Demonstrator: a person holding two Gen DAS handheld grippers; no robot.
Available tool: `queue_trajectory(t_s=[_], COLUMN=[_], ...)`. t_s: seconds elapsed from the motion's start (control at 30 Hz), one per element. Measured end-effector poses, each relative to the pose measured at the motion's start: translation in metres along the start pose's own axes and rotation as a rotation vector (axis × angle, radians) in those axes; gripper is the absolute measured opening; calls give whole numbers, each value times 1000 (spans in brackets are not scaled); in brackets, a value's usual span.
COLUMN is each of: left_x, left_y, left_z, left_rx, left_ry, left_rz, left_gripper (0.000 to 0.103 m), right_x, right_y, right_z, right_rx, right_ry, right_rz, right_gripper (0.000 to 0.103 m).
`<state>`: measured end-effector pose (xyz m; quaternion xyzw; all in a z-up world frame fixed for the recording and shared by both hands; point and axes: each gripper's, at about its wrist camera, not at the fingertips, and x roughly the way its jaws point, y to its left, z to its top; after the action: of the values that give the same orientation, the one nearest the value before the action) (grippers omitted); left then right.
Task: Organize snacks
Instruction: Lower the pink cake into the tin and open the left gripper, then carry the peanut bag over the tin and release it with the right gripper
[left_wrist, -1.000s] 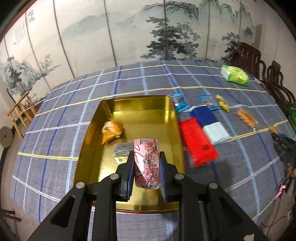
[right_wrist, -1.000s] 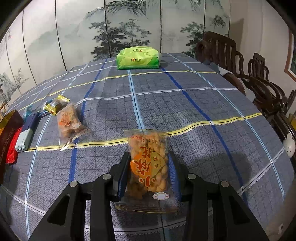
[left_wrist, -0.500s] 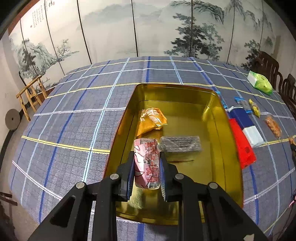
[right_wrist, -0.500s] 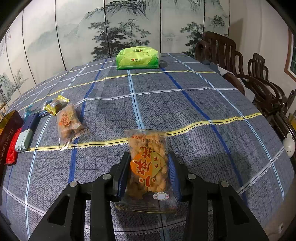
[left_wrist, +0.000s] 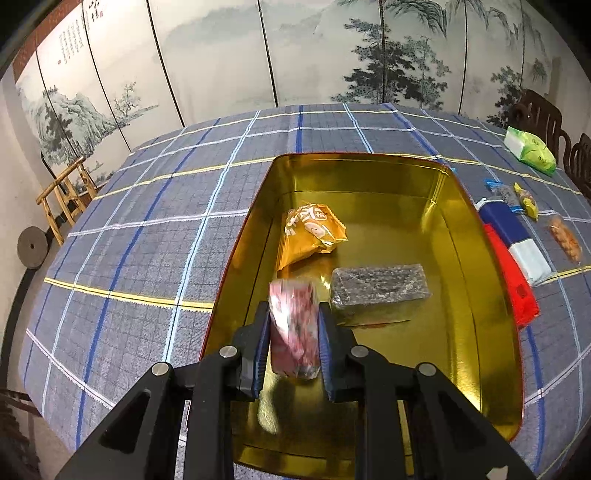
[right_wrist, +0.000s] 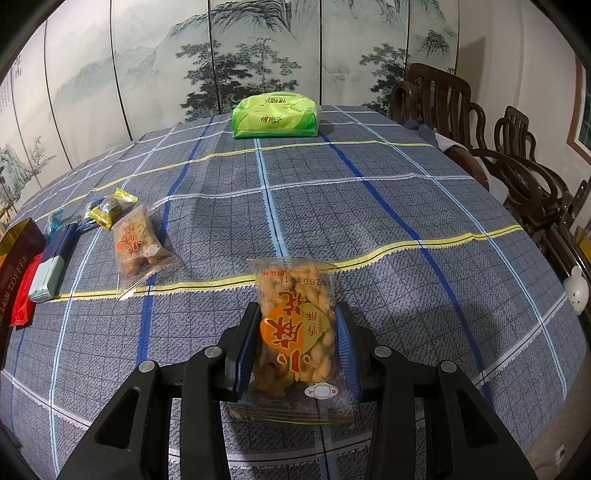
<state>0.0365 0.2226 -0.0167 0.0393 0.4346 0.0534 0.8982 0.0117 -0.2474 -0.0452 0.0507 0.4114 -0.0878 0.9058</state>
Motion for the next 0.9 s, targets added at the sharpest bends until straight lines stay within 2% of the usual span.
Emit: queue_trajectory(t_s=[0.27, 0.37, 0.43, 0.57, 0.63, 0.77, 0.9], left_x=[-9, -12, -14, -20, -22, -28, -24], left_y=[-3, -3, -2, 1, 4, 16, 22], left_z=[3, 3, 2, 1, 1, 0, -1], left_rx=[26, 26, 21, 22, 16, -29, -34], left_ry=[-92, -114, -138, -193, -208, -252, -246], left_rz=[-1, -8, 2, 23, 2, -34, -19], left_gripper=[24, 38, 53, 66, 81, 89, 90], right_x=[0, 0, 0, 0, -1, -1, -8], right_y=[0, -1, -2, -1, -2, 3, 11], right_z=[0, 0, 0, 0, -1, 3, 9], right_rx=[0, -1, -1, -8, -10, -2, 8], right_ry=[0, 1, 0, 4, 5, 21, 19], right_rz=[-3, -7, -9, -26, -35, -40, -23], right_gripper=[41, 41, 41, 41, 41, 41, 41])
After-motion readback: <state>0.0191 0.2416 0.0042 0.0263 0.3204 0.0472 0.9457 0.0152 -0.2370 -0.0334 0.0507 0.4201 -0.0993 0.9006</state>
